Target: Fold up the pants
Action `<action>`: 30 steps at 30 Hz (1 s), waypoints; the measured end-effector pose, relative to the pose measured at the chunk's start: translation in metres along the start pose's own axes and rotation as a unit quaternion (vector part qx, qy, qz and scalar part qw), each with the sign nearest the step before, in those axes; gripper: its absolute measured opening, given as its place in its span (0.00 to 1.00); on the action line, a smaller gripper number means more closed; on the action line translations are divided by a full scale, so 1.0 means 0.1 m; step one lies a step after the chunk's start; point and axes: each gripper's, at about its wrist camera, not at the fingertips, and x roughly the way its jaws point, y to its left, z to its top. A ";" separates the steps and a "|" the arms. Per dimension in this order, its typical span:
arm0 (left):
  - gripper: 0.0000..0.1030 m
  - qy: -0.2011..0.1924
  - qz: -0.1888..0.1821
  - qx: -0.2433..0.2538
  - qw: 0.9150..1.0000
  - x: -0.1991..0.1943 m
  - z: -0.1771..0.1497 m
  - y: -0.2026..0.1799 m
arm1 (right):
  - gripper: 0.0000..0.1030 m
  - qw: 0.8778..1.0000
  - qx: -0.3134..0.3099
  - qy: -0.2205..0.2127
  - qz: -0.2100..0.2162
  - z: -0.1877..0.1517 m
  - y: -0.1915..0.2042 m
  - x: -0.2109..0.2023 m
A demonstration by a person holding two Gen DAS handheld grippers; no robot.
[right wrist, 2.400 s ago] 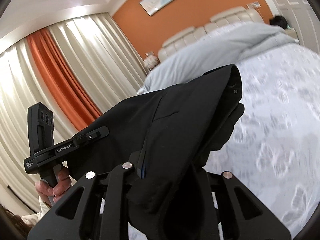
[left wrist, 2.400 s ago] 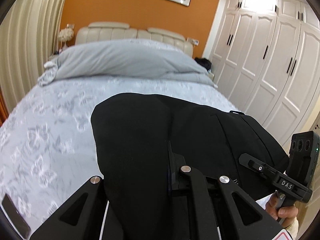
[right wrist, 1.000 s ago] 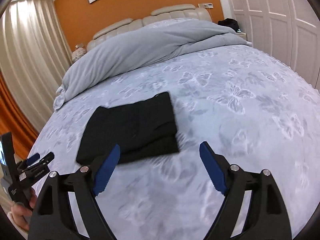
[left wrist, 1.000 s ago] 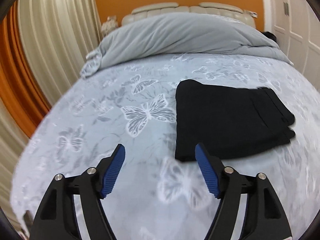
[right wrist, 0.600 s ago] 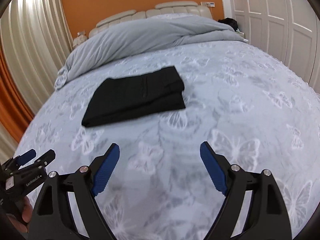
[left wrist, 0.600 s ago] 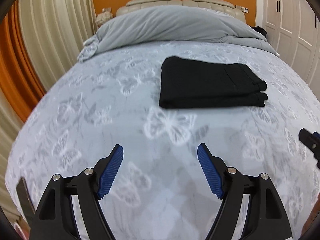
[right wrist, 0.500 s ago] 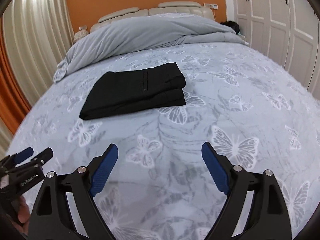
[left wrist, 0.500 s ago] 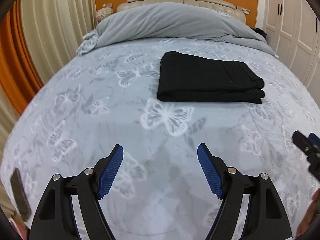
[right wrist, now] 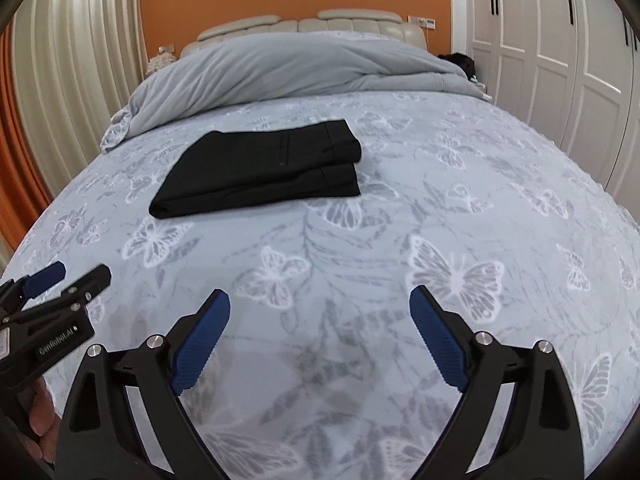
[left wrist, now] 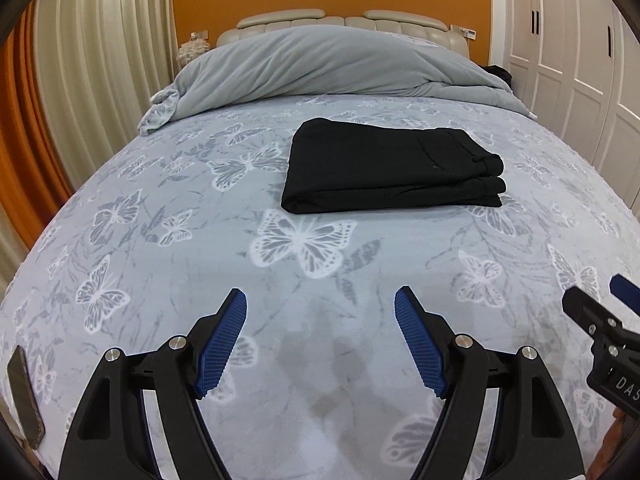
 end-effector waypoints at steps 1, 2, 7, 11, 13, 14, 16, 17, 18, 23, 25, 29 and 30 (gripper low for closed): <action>0.72 -0.003 0.000 -0.001 1.000 0.00 -0.01 -0.01 | 0.87 1.000 0.000 0.002 -0.001 -0.01 -0.01 0.00; 0.72 -0.002 0.004 0.001 1.000 0.00 -0.01 -0.02 | 0.87 1.000 0.002 0.003 -0.002 -0.01 -0.03 0.00; 0.73 -0.001 0.023 0.011 1.000 0.01 -0.02 -0.06 | 0.87 1.000 0.000 -0.004 0.000 0.00 -0.05 -0.04; 0.73 -0.001 0.026 0.008 1.000 0.01 -0.02 -0.05 | 0.87 1.000 -0.003 -0.007 0.000 -0.01 -0.01 -0.07; 0.73 -0.002 0.028 0.010 1.000 0.00 -0.02 -0.05 | 0.87 1.000 -0.004 -0.009 -0.001 -0.01 0.01 -0.07; 0.73 -0.001 0.027 0.010 1.000 0.00 -0.02 -0.05 | 0.87 1.000 -0.005 -0.009 0.000 0.00 0.03 -0.08; 0.73 0.002 0.023 0.007 1.000 0.00 -0.02 -0.05 | 0.87 1.000 -0.006 -0.009 0.001 -0.01 0.05 -0.08; 0.73 0.003 0.021 0.003 1.000 0.01 -0.02 -0.05 | 0.87 1.000 -0.007 -0.009 0.002 -0.01 0.06 -0.08; 0.73 0.005 0.019 0.001 1.000 0.01 -0.02 -0.04 | 0.87 1.000 -0.008 -0.009 0.003 0.00 0.07 -0.08; 0.73 0.008 0.015 0.003 1.000 0.01 -0.03 -0.05 | 0.87 1.000 -0.012 -0.009 0.004 -0.01 0.10 -0.08; 0.73 0.006 0.013 0.006 1.000 0.00 -0.03 -0.06 | 0.87 1.000 -0.012 -0.010 0.003 -0.01 0.10 -0.09; 0.73 0.003 0.010 0.011 1.000 -0.02 -0.03 -0.07 | 0.87 1.000 -0.012 -0.010 0.005 -0.01 0.11 -0.09; 0.73 0.004 0.008 0.012 1.000 -0.03 -0.03 -0.07 | 0.87 1.000 -0.012 -0.010 0.004 -0.01 0.12 -0.09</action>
